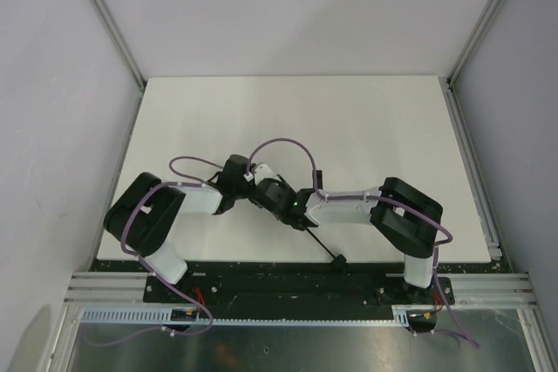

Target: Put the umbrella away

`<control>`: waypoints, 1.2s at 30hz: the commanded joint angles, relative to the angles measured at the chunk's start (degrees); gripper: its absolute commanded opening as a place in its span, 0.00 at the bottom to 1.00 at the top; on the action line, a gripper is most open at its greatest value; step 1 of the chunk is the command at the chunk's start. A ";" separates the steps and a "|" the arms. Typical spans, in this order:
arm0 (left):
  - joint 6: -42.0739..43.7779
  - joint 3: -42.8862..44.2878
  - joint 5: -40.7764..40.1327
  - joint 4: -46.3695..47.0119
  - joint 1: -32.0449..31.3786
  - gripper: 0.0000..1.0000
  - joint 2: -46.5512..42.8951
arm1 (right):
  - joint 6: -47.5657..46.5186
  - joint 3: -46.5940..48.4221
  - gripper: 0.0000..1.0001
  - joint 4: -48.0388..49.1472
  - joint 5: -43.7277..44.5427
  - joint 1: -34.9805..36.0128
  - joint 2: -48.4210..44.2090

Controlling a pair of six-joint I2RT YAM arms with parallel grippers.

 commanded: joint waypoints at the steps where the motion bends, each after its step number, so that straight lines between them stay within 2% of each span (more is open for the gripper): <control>1: 3.67 -0.18 -0.83 -6.38 -1.14 0.54 -0.82 | 0.76 0.83 0.00 -0.46 -4.41 -4.16 -0.90; 3: 4.39 -0.44 -1.08 -6.22 -1.12 0.65 -1.18 | 1.63 0.29 0.00 0.04 -8.20 -5.81 -2.71; 7: 5.30 -1.19 -1.15 -5.15 -1.22 0.76 -1.65 | 3.52 -2.18 0.00 3.28 -19.52 -9.30 -7.52; 13: 5.37 -1.08 -0.25 -2.67 -1.88 0.78 -0.81 | 10.04 -6.11 0.00 11.97 -38.92 -16.07 -12.57; 16: 4.87 -0.91 0.19 -1.69 -2.33 0.76 0.08 | 13.92 -7.42 0.00 16.70 -45.36 -18.07 -13.17; 18: 4.63 -0.86 0.48 -0.92 -2.60 0.72 0.36 | 15.80 -7.99 0.00 19.01 -47.64 -18.93 -12.97; 21: 4.31 -0.89 0.51 -0.07 -2.83 0.61 0.15 | 17.89 -8.53 0.00 21.66 -50.16 -19.77 -11.98; 24: 4.04 -1.18 0.29 0.52 -2.89 0.42 -0.53 | 18.12 -8.76 0.00 22.33 -49.63 -19.77 -11.30; 28: 4.10 -1.93 -0.32 0.92 -2.81 0.19 -2.10 | 15.29 -8.76 0.00 18.21 -46.10 -19.56 -11.62; 30: 4.06 -2.15 -0.33 1.06 -2.59 0.09 -2.29 | 13.53 -8.77 0.10 15.36 -44.55 -19.43 -12.14; 32: 3.61 -2.40 -0.05 1.11 -2.27 0.02 -2.01 | 11.46 -8.79 0.26 12.85 -43.51 -19.16 -12.71; 34: 2.75 -2.60 0.46 1.10 -2.06 0.01 -1.46 | 9.17 -8.75 0.43 9.67 -40.52 -18.24 -13.38; 36: 2.27 -2.71 0.85 1.01 -1.92 0.00 -1.01 | 6.75 -8.74 0.56 6.86 -35.88 -16.38 -14.05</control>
